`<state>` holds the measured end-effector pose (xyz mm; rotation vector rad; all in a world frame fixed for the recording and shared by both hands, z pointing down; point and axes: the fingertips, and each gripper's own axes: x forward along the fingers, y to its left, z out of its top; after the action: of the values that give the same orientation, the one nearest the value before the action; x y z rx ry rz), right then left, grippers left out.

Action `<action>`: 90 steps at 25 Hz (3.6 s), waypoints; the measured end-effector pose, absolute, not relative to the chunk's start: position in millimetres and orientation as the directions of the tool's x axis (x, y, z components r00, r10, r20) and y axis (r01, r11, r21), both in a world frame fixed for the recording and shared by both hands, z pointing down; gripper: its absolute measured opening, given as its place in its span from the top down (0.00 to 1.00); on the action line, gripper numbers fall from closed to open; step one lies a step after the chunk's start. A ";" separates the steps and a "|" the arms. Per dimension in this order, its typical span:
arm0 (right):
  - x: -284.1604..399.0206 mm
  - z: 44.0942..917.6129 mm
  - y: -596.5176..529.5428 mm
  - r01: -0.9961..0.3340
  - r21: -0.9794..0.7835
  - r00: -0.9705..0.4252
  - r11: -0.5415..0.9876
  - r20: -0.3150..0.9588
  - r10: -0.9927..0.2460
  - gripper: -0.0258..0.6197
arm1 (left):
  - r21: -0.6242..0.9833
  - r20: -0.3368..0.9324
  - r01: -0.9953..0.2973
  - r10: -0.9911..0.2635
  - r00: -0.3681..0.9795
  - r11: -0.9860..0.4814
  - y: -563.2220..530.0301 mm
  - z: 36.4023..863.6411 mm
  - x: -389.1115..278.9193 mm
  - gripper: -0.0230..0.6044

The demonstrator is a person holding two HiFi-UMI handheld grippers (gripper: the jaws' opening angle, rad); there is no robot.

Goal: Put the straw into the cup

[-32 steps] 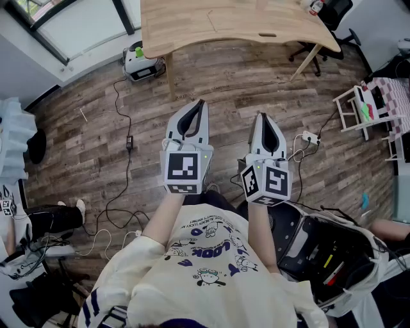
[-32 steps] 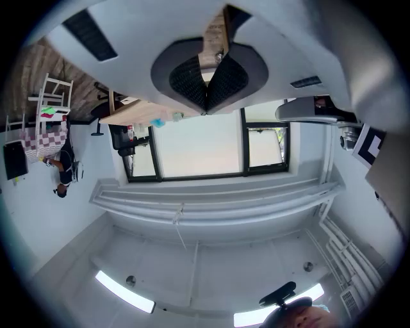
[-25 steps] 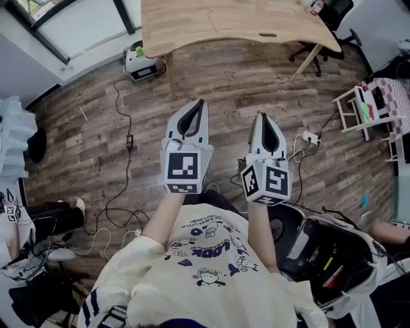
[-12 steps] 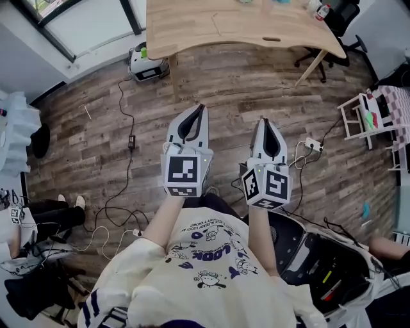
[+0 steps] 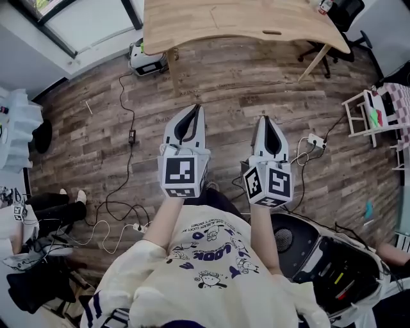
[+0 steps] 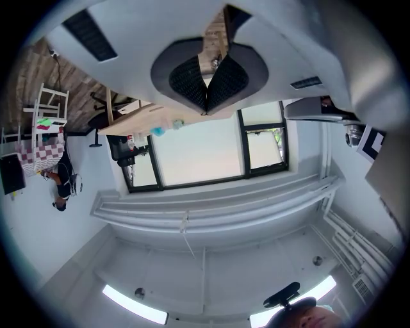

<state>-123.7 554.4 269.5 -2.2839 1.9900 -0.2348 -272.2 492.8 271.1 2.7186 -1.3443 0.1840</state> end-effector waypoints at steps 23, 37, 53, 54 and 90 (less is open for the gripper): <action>-86.5 277.6 411.8 -0.969 -0.179 0.158 -0.168 0.071 -0.985 0.97 | 0.066 0.169 -0.761 -0.744 0.646 -0.646 345.0 280.9 -226.6 0.92; -90.7 291.3 339.1 -0.972 -0.173 0.142 -0.161 0.120 -0.983 0.97 | 0.093 0.199 -0.766 -0.742 0.640 -0.636 271.5 294.4 -226.8 0.92; -65.8 304.4 260.3 -0.974 -0.201 0.074 -0.102 0.142 -0.987 0.97 | 0.096 0.232 -0.816 -0.784 0.575 -0.570 202.9 308.3 -210.6 0.92; -61.0 303.1 252.0 -0.975 -0.202 0.068 -0.096 0.140 -0.988 0.97 | 0.096 0.233 -0.820 -0.788 0.570 -0.564 195.8 308.0 -206.2 0.92; 9.3 320.9 75.0 -0.965 -0.251 -0.117 0.069 0.181 -0.977 0.97 | 0.101 0.287 -0.919 -0.874 0.393 -0.381 44.4 321.2 -141.9 0.92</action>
<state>9.3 75.0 320.9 -2.0636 2.2702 -0.4834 -141.9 44.4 321.2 2.4089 -1.5839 0.2714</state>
